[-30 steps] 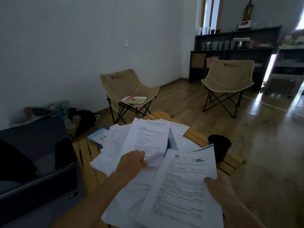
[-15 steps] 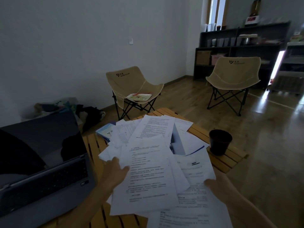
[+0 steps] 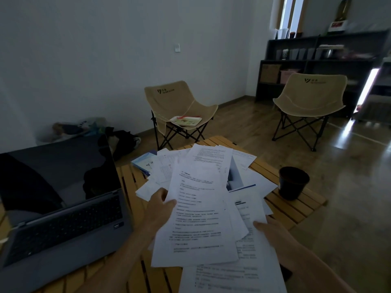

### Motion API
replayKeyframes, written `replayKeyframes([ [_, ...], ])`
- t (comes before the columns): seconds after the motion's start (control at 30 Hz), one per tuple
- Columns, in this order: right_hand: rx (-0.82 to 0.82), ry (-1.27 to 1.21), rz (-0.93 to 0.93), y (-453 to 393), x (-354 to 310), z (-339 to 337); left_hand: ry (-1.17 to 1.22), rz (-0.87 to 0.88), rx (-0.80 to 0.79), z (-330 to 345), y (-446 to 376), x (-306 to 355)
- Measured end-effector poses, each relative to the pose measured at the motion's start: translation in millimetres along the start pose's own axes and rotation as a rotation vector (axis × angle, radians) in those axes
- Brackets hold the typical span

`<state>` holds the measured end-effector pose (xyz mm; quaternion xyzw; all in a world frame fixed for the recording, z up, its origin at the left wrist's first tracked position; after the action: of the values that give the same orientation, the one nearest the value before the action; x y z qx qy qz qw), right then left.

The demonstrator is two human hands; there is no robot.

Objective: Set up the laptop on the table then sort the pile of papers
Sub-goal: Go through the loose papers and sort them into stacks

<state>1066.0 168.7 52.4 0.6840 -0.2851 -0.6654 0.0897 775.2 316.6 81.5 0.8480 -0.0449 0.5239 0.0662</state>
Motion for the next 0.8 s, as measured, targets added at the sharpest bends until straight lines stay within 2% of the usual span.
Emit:
replayKeyframes([
  [0.07,0.002,-0.01,-0.011,-0.1,-2.4,3.0,-0.023,0.112,0.047,-4.6,7.4,13.6],
  [0.13,0.015,-0.002,-0.024,0.1,-4.4,2.4,0.05,0.14,0.078,-11.2,12.3,23.6],
  [0.2,0.008,-0.025,-0.034,-2.8,-5.4,2.2,0.215,0.069,0.037,-18.9,7.8,22.3],
  [0.27,0.064,0.0,-0.015,-8.9,-7.3,3.8,0.31,-0.069,-0.082,-15.6,0.1,12.3],
  [0.37,0.094,-0.085,0.052,-16.4,-7.1,8.6,0.083,-0.159,-0.205,18.6,7.4,-8.2],
  [0.43,0.012,-0.156,0.044,-19.9,-4.6,13.0,-0.002,-0.159,-0.171,46.8,17.0,-15.0],
  [0.5,-0.104,-0.157,-0.023,-15.6,-3.0,16.9,0.01,-0.167,-0.087,63.6,26.1,-12.4],
  [0.57,-0.152,-0.12,-0.092,-13.5,-1.9,14.6,0.045,-0.194,-0.014,70.2,30.5,-9.2],
  [0.73,-0.008,-0.163,-0.195,-15.3,-13.0,-1.5,-0.086,-0.115,-0.021,72.8,28.0,-11.6],
  [0.8,-0.02,-0.114,-0.165,-15.8,-7.9,2.3,-0.043,-0.114,-0.012,71.9,29.2,-11.1],
])
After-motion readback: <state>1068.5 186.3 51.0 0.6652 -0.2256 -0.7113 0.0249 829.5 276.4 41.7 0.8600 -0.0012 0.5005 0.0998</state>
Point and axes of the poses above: each hand's wrist, its own y-axis away from the middle knuckle, its own z-axis out of the palm, x = y × z, the point moved 4 cm from there along -y, towards the middle knuckle, and after that the axes turned 4 degrees about -x, right-handed, at the moved point
